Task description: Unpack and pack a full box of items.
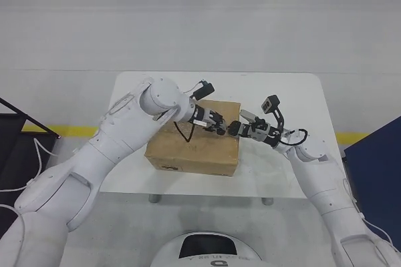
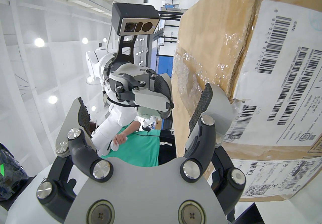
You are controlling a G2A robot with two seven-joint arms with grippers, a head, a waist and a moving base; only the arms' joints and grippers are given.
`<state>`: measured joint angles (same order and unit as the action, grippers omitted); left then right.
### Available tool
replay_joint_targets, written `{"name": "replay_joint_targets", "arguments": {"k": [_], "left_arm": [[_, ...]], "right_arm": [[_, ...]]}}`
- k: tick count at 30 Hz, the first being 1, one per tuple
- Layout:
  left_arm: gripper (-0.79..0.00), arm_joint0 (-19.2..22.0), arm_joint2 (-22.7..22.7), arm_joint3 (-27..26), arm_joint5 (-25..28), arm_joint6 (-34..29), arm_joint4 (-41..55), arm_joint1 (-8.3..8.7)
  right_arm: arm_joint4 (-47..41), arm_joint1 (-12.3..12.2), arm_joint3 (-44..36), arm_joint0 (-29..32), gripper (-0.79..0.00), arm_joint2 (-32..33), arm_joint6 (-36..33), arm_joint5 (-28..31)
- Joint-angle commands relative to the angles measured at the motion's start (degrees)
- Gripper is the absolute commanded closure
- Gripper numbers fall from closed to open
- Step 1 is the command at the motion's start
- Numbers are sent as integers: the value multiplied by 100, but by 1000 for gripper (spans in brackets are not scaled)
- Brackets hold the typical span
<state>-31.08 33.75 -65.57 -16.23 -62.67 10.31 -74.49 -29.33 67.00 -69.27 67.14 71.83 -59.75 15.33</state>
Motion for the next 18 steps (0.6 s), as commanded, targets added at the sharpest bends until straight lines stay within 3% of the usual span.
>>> {"name": "replay_joint_targets", "arguments": {"k": [1,18], "left_arm": [[0,7,-54,-22,-110,65,-168,-15],[0,0,-112,386,-121,36,-356,-148]], "right_arm": [[0,0,0,0,-785,0,0,0],[0,0,0,0,-785,0,0,0]]}}
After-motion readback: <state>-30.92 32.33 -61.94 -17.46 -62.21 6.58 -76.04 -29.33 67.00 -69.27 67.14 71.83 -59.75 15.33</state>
